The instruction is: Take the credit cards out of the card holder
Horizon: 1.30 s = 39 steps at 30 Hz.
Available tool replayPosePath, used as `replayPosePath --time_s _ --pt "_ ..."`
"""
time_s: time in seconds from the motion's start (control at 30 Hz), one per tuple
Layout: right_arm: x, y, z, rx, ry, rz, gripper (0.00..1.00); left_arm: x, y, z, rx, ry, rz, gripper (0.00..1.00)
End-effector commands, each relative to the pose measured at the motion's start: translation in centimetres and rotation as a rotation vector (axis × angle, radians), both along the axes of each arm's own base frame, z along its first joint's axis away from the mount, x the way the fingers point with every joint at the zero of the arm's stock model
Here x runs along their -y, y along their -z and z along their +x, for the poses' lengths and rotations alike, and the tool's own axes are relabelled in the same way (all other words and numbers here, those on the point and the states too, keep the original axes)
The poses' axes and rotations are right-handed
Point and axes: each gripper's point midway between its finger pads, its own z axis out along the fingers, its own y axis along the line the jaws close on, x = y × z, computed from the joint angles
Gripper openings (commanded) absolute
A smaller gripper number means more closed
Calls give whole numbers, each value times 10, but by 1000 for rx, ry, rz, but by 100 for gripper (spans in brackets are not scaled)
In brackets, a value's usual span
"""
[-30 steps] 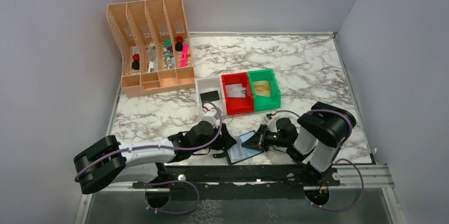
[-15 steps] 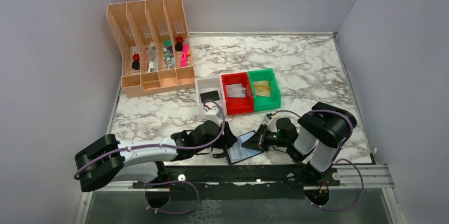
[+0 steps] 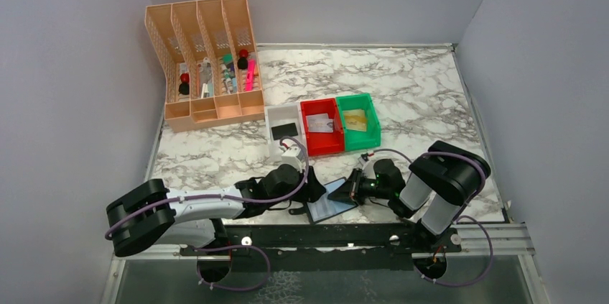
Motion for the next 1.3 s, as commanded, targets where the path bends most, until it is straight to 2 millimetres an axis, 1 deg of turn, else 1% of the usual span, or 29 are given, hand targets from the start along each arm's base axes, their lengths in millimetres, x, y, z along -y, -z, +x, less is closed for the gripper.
replayPosePath --time_s 0.0,0.13,0.2,0.33,0.4,0.47,0.5,0.57,0.6,0.67,0.7,0.73,0.8,0.83,0.9,0.97,1.0,1.07,1.1,1.13,1.2,1.27 --pt "12 22 -9 -49 6 -91 8 18 -2 -14 -9 107 -56 60" --pt "12 21 -9 -43 3 -85 8 24 7 -22 -40 152 -52 60" --pt "12 20 -9 -38 2 -83 9 28 7 -28 -50 183 -69 58" --pt "9 11 -6 11 -14 -66 15 39 -3 -41 -56 265 -140 52" --pt "5 4 -5 46 -48 -54 18 47 -11 -48 -53 324 -177 51" --pt "1 -5 -2 89 -76 -43 22 54 -14 -54 -60 378 -188 51" --pt "0 -10 -1 109 -81 -40 26 57 -14 -54 -66 389 -188 51" --pt "4 -14 2 138 -71 -82 36 63 -13 -54 -72 395 -188 51" --pt "8 -14 6 150 -57 -122 39 65 -13 -53 -71 394 -189 51" --pt "22 -14 18 176 3 -247 44 70 -13 -49 -65 393 -186 51" --pt "32 -17 25 201 43 -311 48 73 -14 -48 -62 394 -186 51" --pt "45 -19 31 220 89 -381 52 77 -15 -46 -56 398 -184 51" --pt "76 -27 45 269 215 -522 60 85 -12 -43 -54 406 -173 51" --pt "89 -33 50 295 267 -566 63 90 -10 -42 -53 410 -168 51" --pt "112 -46 54 335 353 -626 63 99 -7 -41 -59 426 -160 51" --pt "124 -59 56 377 410 -632 63 108 -2 -42 -70 443 -152 51" --pt "126 -65 56 399 421 -618 63 110 0 -42 -74 446 -148 51" --pt "121 -74 53 436 399 -568 63 109 1 -41 -72 432 -144 51" --pt "117 -77 51 441 387 -546 63 107 -2 -40 -66 415 -148 51" --pt "113 -78 48 440 368 -524 63 102 -6 -37 -54 391 -154 51" --pt "103 -80 45 440 320 -483 62 91 -22 -34 -14 347 -182 52" --pt "89 -83 40 442 254 -437 60 75 -32 -30 21 294 -189 53"
